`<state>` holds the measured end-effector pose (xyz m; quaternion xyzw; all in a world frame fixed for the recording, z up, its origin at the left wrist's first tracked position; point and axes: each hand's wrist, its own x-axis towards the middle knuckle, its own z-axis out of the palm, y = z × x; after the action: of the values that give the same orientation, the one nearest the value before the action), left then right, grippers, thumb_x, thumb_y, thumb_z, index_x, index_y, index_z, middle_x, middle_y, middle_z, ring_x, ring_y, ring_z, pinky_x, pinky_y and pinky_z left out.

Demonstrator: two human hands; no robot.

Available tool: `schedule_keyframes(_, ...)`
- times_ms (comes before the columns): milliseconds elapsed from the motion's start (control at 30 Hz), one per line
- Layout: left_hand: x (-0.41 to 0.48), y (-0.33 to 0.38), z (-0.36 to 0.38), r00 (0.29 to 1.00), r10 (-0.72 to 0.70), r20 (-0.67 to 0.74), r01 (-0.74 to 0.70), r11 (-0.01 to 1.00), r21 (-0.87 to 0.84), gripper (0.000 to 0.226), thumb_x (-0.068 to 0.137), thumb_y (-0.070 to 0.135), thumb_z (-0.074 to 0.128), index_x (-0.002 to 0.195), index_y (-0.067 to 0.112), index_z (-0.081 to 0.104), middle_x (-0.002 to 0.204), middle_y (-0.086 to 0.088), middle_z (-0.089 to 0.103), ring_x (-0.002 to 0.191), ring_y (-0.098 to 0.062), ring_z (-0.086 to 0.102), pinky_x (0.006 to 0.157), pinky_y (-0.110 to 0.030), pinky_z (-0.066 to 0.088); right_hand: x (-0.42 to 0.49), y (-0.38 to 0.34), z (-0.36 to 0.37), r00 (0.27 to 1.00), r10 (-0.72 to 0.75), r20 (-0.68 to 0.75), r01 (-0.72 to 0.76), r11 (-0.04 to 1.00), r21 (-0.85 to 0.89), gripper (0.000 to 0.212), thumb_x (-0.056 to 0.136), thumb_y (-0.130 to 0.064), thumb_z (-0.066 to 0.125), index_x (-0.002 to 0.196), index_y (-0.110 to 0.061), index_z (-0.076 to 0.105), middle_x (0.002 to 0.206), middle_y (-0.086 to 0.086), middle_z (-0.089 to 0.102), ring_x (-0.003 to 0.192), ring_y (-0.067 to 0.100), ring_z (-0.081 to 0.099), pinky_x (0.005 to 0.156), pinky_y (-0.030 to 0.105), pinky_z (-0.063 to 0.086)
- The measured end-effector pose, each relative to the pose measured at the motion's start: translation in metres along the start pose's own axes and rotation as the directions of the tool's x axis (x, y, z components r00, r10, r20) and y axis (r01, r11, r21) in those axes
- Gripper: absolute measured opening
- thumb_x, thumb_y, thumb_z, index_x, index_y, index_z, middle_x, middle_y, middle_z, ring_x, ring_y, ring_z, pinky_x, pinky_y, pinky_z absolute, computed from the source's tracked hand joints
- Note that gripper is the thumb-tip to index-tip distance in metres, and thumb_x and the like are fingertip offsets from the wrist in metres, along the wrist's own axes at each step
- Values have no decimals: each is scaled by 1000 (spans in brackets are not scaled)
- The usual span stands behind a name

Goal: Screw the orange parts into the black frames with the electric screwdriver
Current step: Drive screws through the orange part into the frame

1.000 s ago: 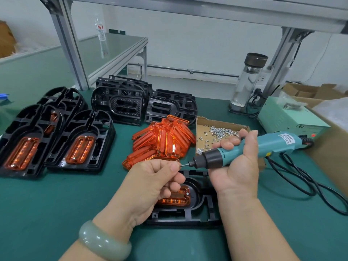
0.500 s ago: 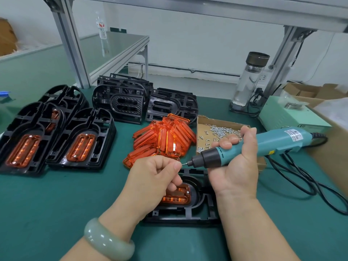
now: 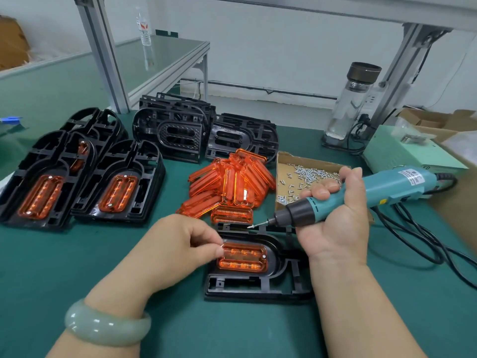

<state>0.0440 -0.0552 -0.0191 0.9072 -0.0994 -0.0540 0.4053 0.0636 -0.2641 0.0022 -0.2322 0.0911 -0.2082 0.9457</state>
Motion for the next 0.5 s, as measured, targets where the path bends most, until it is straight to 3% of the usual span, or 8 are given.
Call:
schedule_keyframes(100,2,-1,4,997,-3,75,-1,999,54,18,71,35,80,74,46,66,67,24,63,57,6,55,58,-11,39,0,2,1,1000,8,-3,-8,1000,-18,19,93,-32,62,80,-24,51,56,-11,47,44,4,44,54,17,45)
schedule_keyframes(267,3,-5,2,994,-5,112,10,999,-43,32,68,29,83,86,46,63,72,21,63,57,4,56,59,-10,44,-1,1,1,1000,15,13,-14,999,-52,19,94,-31,61,80,-23,51,56,-11,48,44,4,44,54,17,46)
schedule_keyframes(500,4,3,14,990,20,137,-28,998,53,28,67,43,81,89,47,64,73,29,58,60,8,53,60,-15,40,-2,5,2,998,51,45,-45,991,-124,18,93,-30,61,80,-23,50,56,-10,48,42,4,45,50,17,43)
